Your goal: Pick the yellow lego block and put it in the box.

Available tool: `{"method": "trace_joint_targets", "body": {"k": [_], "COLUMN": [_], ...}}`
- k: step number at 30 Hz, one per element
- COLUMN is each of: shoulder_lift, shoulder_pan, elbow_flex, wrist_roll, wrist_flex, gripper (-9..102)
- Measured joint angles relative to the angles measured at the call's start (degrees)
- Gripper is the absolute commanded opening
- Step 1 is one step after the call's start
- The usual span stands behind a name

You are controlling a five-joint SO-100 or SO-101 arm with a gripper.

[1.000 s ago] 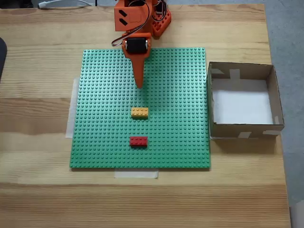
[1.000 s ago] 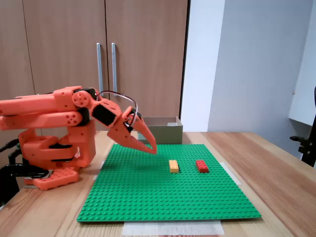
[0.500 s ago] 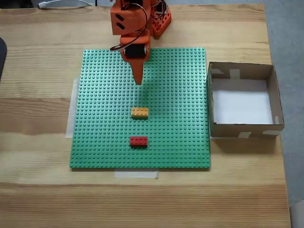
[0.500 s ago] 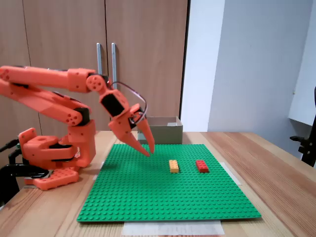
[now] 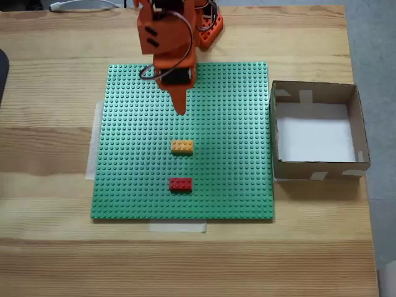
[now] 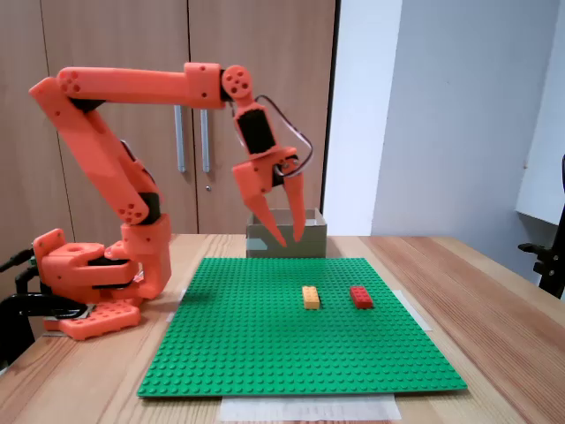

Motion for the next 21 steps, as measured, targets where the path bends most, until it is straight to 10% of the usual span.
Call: {"method": "trace_joint_targets", "body": {"k": [21], "shoulder_lift": [-21.09], "shoulder_pan": [3.60], "elbow_flex": [-11.07], "wrist_roll": [0.97], "wrist_flex": [-1.85], "gripper": [23]}}
